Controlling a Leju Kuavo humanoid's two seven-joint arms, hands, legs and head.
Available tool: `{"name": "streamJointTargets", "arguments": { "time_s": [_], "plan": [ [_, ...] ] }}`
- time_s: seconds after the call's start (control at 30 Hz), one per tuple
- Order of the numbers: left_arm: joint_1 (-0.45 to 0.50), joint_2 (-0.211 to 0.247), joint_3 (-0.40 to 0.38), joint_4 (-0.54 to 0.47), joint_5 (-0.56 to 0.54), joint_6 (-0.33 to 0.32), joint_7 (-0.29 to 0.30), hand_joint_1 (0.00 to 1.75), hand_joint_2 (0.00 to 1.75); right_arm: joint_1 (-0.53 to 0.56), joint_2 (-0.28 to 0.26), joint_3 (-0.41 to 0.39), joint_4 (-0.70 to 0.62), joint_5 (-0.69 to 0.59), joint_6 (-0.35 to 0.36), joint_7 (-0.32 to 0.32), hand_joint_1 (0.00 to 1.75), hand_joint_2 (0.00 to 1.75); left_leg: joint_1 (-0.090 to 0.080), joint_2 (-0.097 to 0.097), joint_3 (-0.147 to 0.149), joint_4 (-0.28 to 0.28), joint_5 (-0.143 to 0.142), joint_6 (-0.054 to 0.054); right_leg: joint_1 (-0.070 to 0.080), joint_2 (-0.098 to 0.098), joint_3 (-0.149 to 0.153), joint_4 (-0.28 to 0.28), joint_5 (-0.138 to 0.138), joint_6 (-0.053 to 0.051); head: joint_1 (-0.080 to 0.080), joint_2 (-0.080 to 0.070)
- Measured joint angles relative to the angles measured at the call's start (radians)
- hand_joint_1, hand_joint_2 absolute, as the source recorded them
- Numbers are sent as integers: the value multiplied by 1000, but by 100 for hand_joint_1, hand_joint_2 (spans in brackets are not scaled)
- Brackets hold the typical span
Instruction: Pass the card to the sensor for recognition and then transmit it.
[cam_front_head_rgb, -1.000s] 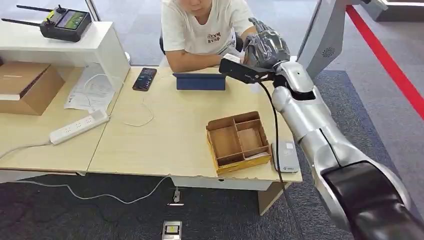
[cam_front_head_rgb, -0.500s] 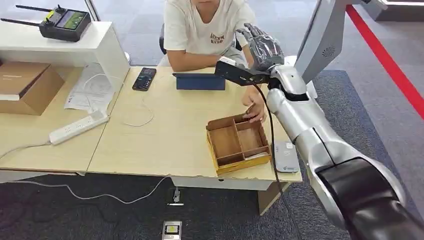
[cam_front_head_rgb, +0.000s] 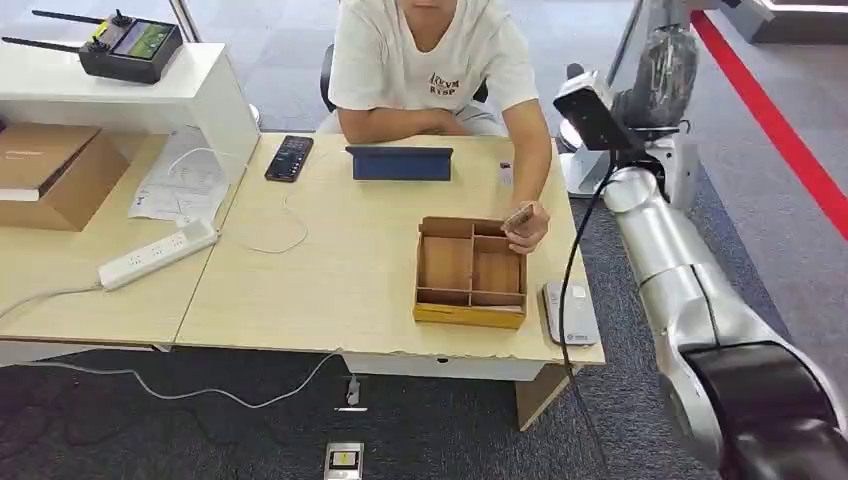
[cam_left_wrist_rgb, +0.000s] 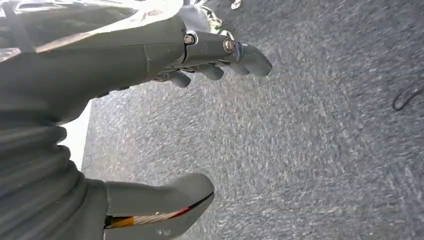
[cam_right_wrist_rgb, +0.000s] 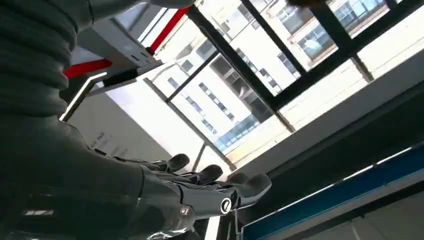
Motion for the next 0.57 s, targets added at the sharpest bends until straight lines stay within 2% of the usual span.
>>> {"name": "streamJointTargets", "arguments": {
  "time_s": [0.07, 0.13, 0.33, 0.4, 0.5, 0.57],
  "plan": [
    [2, -4, 1, 0, 9, 0, 10, 0, 175, 73, -44, -109, -78, -23, -2, -23, 0, 175, 0, -1, 0, 1, 0, 0, 0, -1, 0, -1, 0, 0, 0, 0],
    [7, -9, 2, 0, 19, 0, 16, 0, 175, 137, -92, -228, -137, -103, -3, -43, 0, 175, 0, -3, -1, 1, 0, 0, 0, -3, 1, -1, 0, 0, 0, 0],
    [9, -21, 5, 0, 33, -1, 17, 0, 175, 328, -237, -574, -179, -347, -6, -68, 0, 175, -1, -1, -1, 1, -2, 1, 0, -2, -1, -2, -1, 0, 0, 0],
    [9, -23, 5, 0, 36, -2, 19, 0, 175, 385, -280, -684, -155, -310, -6, -91, 0, 175, -1, 1, -1, 1, -3, 1, -1, 0, -2, -2, -1, 0, 0, 0],
    [7, -29, 9, 0, 45, 2, 20, 0, 175, 461, -322, -871, -102, -160, -6, -108, 0, 175, -1, 1, -1, 0, -3, 1, -1, 0, -3, -2, -1, 0, 0, 0],
    [7, -34, 14, 0, 52, 12, 22, 0, 175, 509, -338, -1001, -67, 2, -6, -101, 0, 175, -1, 2, 0, -1, -3, 1, -1, 1, -3, -2, -1, 0, -1, 0]
  ]
}}
